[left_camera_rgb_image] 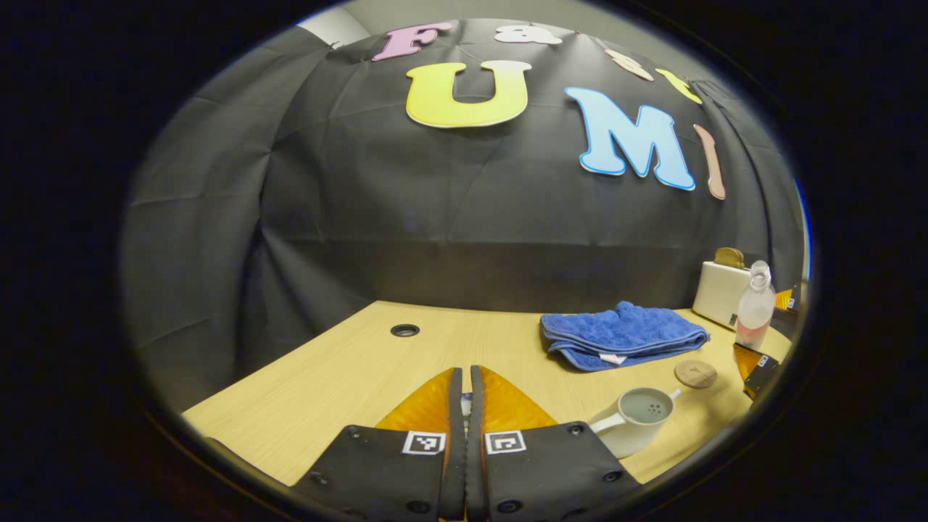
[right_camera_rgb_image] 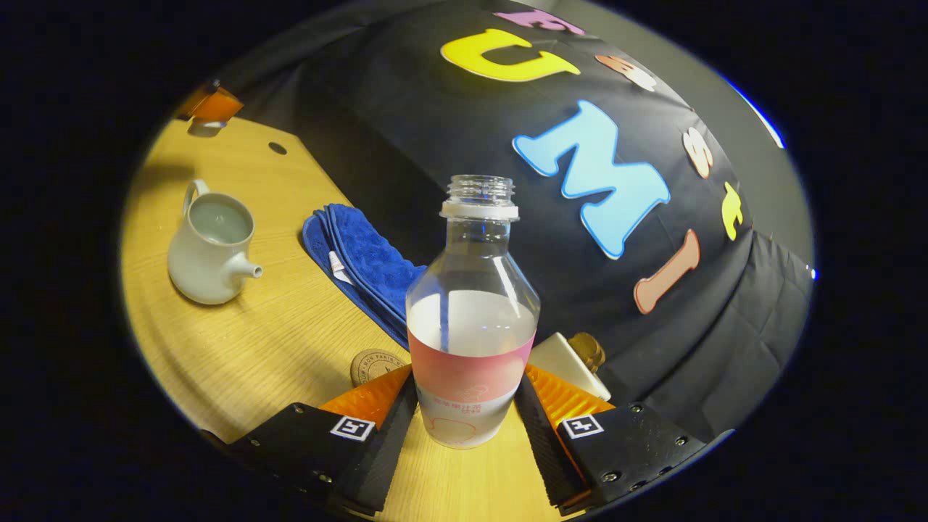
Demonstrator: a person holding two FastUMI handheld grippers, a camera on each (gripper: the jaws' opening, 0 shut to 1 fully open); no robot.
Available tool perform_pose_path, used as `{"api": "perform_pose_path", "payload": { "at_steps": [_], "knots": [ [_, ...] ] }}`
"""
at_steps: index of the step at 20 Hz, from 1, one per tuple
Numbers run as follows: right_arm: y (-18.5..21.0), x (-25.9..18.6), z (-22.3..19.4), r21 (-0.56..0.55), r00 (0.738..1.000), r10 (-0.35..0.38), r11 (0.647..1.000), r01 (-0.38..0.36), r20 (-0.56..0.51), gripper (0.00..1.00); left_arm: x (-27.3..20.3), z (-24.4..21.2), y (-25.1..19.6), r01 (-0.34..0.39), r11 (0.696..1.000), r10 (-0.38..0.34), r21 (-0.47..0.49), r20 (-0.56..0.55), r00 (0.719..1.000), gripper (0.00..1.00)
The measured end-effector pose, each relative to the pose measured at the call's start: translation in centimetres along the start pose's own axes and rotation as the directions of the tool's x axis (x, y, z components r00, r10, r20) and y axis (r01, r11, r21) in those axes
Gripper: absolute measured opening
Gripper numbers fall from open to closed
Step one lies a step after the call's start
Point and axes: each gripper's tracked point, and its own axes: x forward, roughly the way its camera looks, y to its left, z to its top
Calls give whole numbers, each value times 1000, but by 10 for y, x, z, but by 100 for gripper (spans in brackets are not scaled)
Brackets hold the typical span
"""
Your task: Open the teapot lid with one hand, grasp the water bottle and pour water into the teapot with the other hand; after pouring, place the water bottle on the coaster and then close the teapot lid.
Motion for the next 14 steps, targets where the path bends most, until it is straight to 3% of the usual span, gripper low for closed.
{"api": "perform_pose_path", "payload": {
  "at_steps": [6,14],
  "knots": [
    [6,7,19,-210,998,-37,977,47,48,78,-1,1,4,-5,1000,5,-6,2,1000,7],
    [9,17,40,-473,987,-76,871,135,142,78,-1,1,10,-10,1000,10,-15,1,1000,6]
  ]
}}
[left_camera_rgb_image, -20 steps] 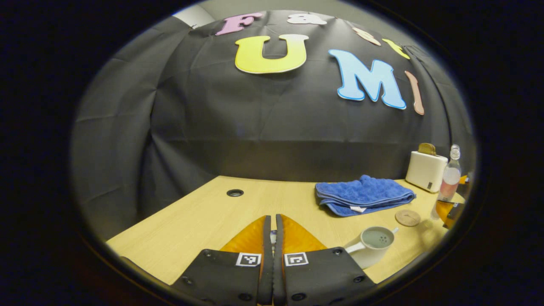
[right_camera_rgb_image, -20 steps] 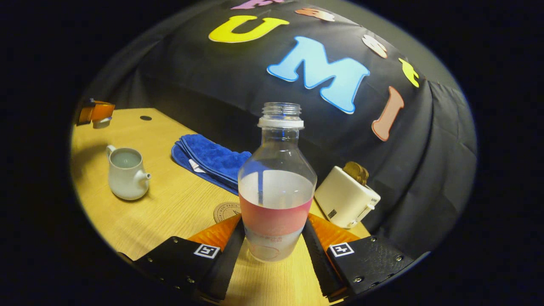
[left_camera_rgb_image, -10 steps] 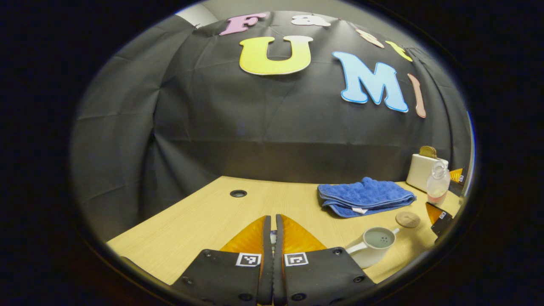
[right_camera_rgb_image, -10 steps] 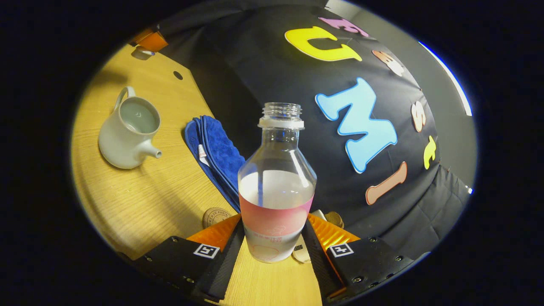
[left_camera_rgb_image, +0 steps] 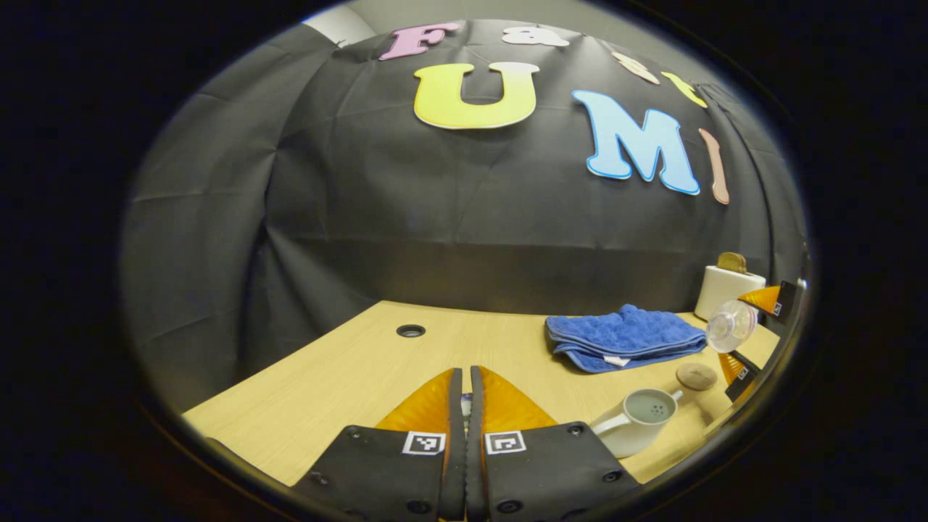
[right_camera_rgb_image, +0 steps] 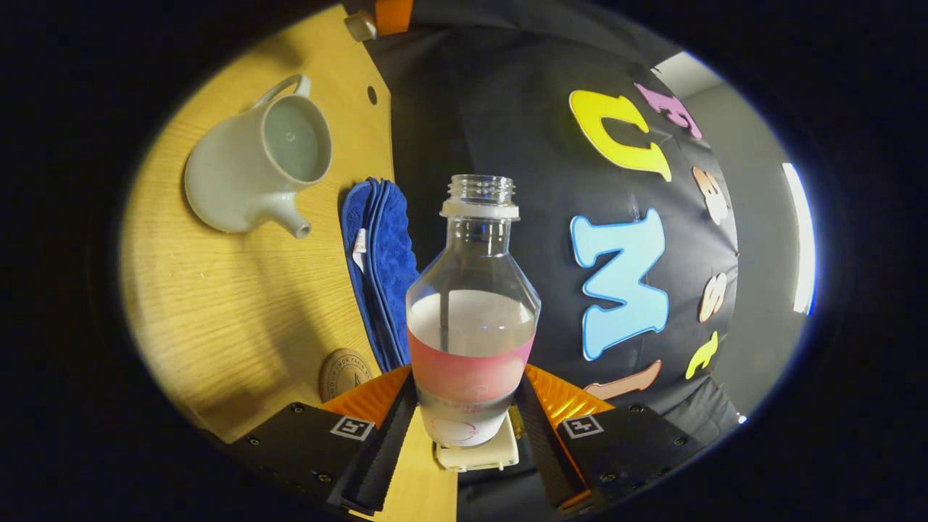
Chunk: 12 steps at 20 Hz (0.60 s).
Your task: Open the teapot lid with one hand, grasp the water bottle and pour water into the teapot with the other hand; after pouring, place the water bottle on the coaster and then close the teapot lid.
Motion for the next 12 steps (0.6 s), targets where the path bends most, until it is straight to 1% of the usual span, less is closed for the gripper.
{"api": "perform_pose_path", "payload": {
  "at_steps": [3,7,12],
  "knots": [
    [-9,2,12,-65,998,-40,997,43,43,78,1,-1,0,-1,1000,1,-3,-5,1000,7],
    [-13,0,24,-146,994,-63,986,77,93,78,1,-4,3,-8,1000,8,0,-13,1000,6],
    [-15,0,27,-201,990,-73,975,97,123,78,2,-5,5,-10,1000,10,1,-19,1000,7]
  ]
}}
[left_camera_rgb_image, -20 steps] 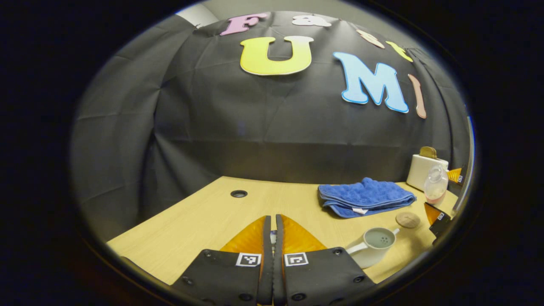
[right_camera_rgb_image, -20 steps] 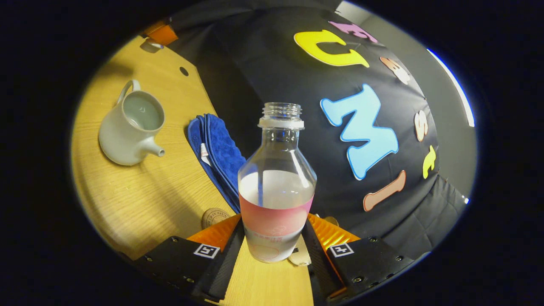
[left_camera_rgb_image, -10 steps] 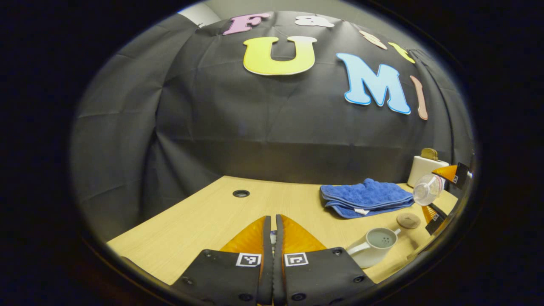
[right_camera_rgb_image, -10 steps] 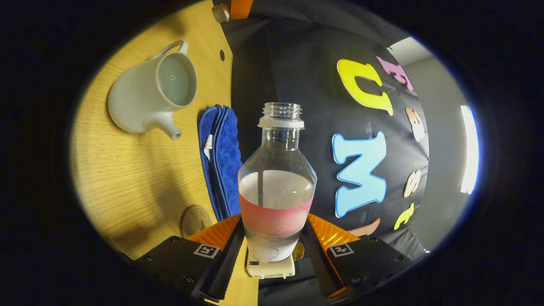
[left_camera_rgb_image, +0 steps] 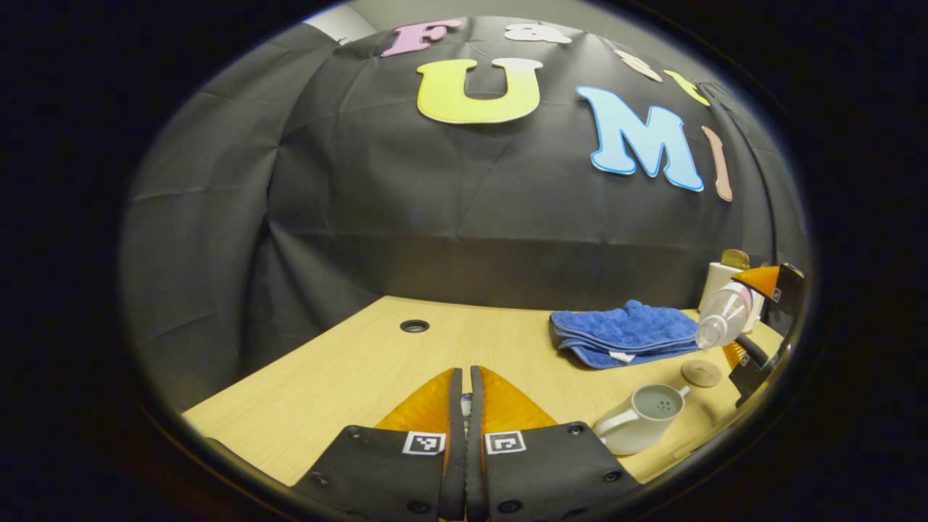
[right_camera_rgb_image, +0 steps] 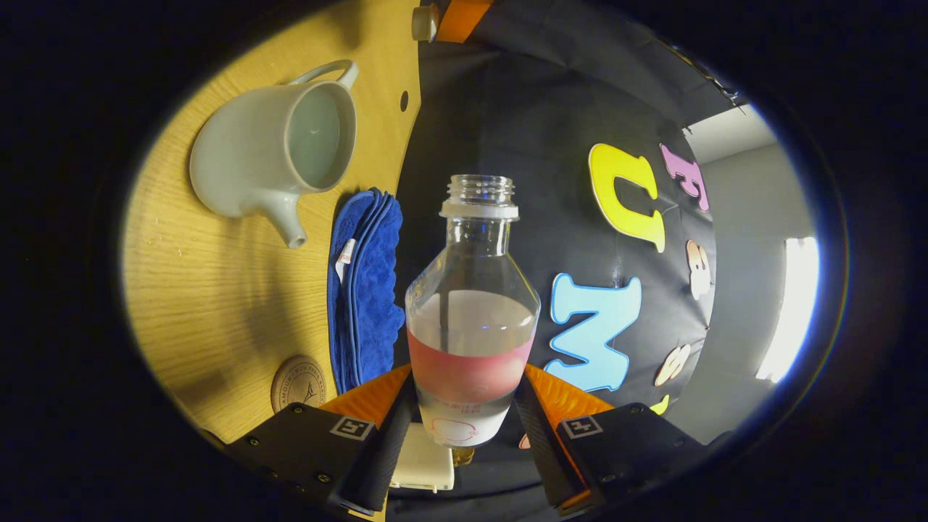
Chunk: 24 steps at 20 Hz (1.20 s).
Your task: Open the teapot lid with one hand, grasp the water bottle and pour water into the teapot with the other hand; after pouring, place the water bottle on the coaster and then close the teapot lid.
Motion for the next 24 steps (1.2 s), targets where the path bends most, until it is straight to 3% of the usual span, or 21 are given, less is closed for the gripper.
{"api": "perform_pose_path", "payload": {
  "at_steps": [24],
  "knots": [
    [-10,-1,15,-166,988,-108,978,125,107,78,3,-8,3,-4,1000,4,13,-30,1000,7]
  ]
}}
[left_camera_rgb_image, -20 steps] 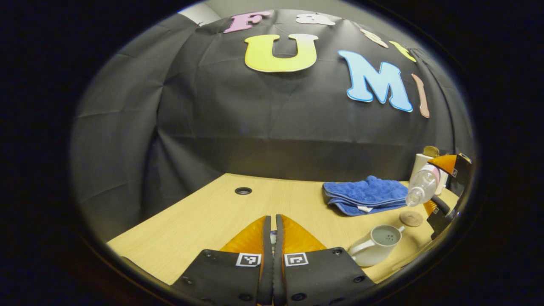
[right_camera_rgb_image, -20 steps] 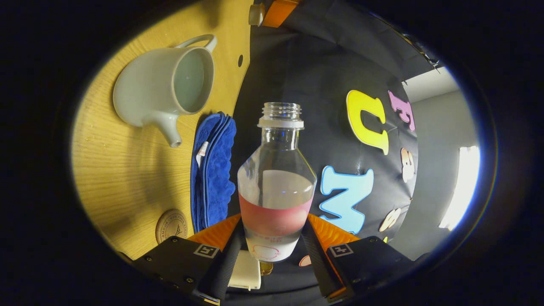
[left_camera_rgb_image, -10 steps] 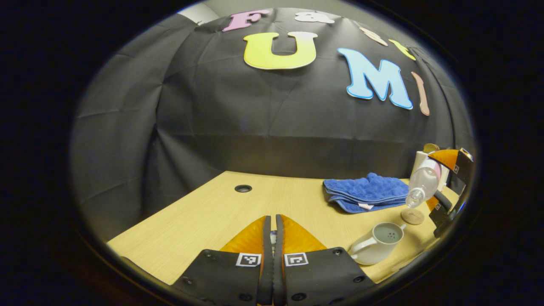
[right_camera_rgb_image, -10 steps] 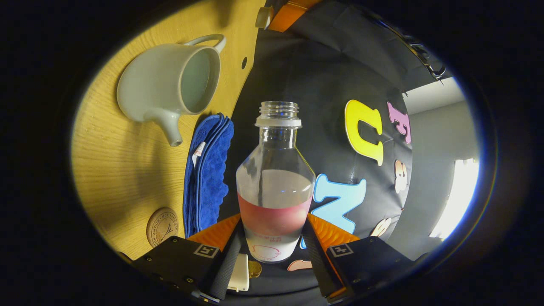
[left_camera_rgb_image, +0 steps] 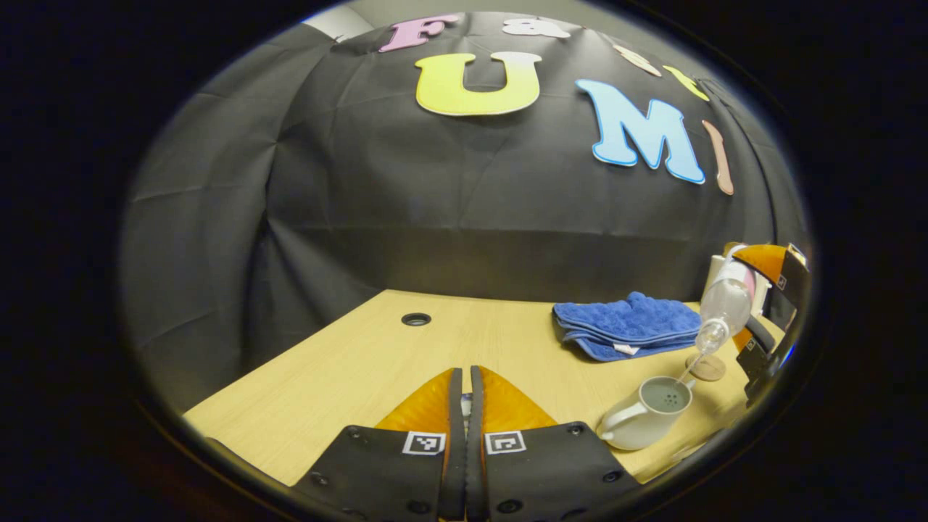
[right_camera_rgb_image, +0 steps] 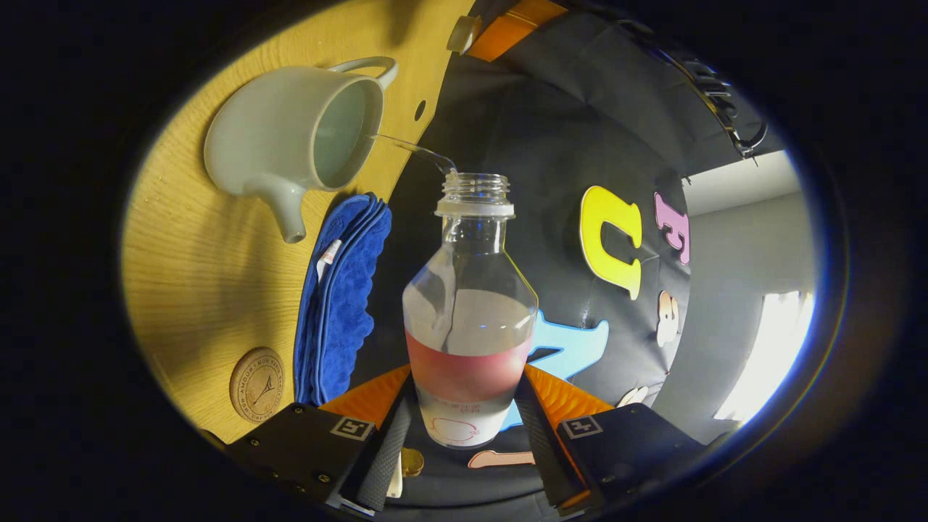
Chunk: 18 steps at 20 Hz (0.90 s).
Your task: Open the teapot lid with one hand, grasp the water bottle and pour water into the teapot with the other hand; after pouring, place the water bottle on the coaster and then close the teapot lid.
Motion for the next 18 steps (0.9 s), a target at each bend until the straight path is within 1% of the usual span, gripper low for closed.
{"api": "perform_pose_path", "payload": {
  "at_steps": [5,18],
  "knots": [
    [-2,1,1,-17,1000,-2,1000,2,7,78,-2,1,1,-3,1000,3,1,4,1000,6],
    [-2,-1,1,-17,1000,10,1000,-10,16,78,1,-4,4,-26,1000,26,3,-4,1000,7]
  ]
}}
